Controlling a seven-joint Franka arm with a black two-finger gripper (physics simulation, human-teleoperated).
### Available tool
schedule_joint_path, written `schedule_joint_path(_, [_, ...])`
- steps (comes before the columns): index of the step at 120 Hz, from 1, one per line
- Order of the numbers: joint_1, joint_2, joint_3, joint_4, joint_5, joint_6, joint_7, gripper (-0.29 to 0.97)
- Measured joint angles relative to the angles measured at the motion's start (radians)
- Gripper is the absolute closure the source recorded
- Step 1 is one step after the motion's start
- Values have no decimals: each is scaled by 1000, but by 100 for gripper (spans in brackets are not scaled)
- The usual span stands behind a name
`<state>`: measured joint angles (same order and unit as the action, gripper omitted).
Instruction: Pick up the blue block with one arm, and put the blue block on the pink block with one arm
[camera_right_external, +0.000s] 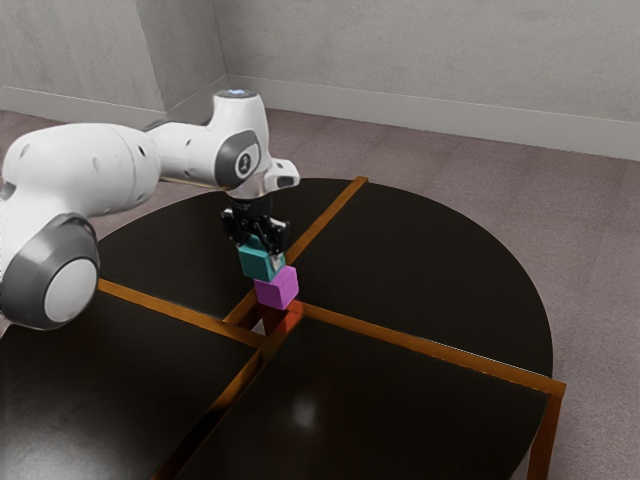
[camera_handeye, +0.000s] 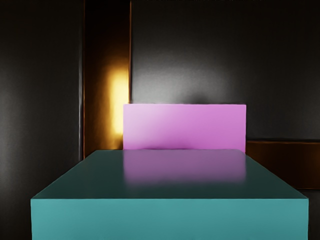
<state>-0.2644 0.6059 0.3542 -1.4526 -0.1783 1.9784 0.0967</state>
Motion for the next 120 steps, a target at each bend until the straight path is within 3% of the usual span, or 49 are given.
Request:
schedule_joint_path(16, [11,9,-16,17,1,-4,20,33])
schedule_joint_path(48, [13,10,-25,20,-7,-10,55,11])
schedule_joint_path(84, [12,-10,-11,97,13,-23,81,3])
schedule_joint_path(95, [-15,-92,-8,62,44,-38,86,2])
schedule_joint_path(120, [-96,-433,-10,-179,151,-85,92,1])
